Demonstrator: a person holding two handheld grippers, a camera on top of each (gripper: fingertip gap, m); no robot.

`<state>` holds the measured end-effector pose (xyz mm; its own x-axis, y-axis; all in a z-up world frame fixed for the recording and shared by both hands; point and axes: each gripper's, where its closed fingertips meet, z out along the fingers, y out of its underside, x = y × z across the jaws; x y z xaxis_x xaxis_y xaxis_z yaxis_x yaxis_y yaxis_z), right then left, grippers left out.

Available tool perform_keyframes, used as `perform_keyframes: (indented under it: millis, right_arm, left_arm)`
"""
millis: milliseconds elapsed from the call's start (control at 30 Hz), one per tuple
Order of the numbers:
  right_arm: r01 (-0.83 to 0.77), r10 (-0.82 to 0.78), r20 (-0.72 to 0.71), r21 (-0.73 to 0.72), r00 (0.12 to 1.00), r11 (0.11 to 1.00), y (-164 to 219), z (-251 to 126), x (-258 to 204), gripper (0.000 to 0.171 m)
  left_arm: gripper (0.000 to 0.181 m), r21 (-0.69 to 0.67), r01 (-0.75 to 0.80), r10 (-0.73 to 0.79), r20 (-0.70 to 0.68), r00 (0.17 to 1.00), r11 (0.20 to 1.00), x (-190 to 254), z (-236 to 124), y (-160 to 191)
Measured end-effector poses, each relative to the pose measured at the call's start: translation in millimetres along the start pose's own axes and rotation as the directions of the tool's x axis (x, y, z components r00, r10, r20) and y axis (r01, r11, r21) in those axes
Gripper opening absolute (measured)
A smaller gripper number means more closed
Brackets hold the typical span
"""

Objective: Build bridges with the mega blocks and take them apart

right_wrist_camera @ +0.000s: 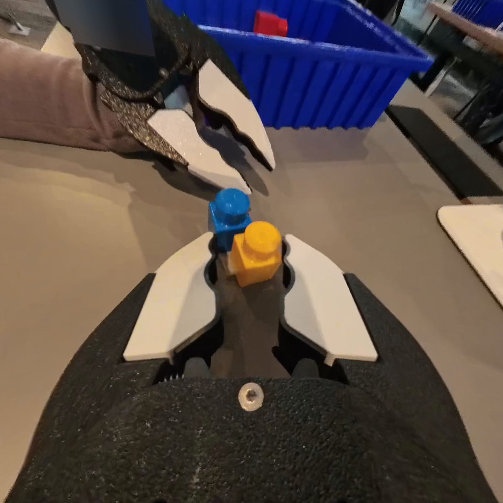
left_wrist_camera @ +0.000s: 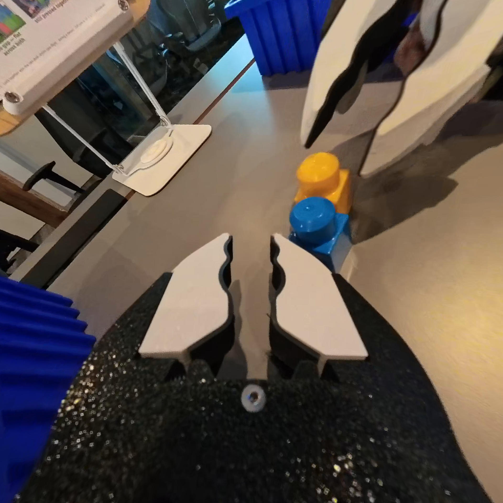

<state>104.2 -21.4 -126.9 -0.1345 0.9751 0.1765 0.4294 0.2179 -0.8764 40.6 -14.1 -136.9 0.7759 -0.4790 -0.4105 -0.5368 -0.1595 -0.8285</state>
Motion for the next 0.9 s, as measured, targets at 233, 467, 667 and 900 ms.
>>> perform_keyframes:
  millis: [233,467,667,900]
  right_arm:
    - [-0.045,0.042,0.063,0.057,0.997,0.997,7.4,8.6,6.0,0.065]
    - [-0.020,0.021,0.125,-0.005,0.992,1.000,16.7,19.5,-3.9,0.035]
    - [-0.031,0.032,0.131,-0.006,0.991,0.999,17.5,16.9,-7.0,0.035]
    - [-0.026,0.027,0.121,-0.007,0.992,1.000,17.6,17.9,-6.2,0.035]
  left_arm:
    - [0.031,-0.037,0.017,-0.018,-0.025,1.000,0.999,2.6,3.2,6.3]
    - [0.031,-0.059,-0.005,0.003,-0.026,1.000,0.998,4.1,5.0,10.6]
    - [0.030,-0.072,-0.019,0.016,-0.036,0.999,0.997,6.7,5.7,12.8]
    - [0.029,-0.084,-0.036,0.034,-0.031,0.999,0.996,7.8,7.0,15.2]
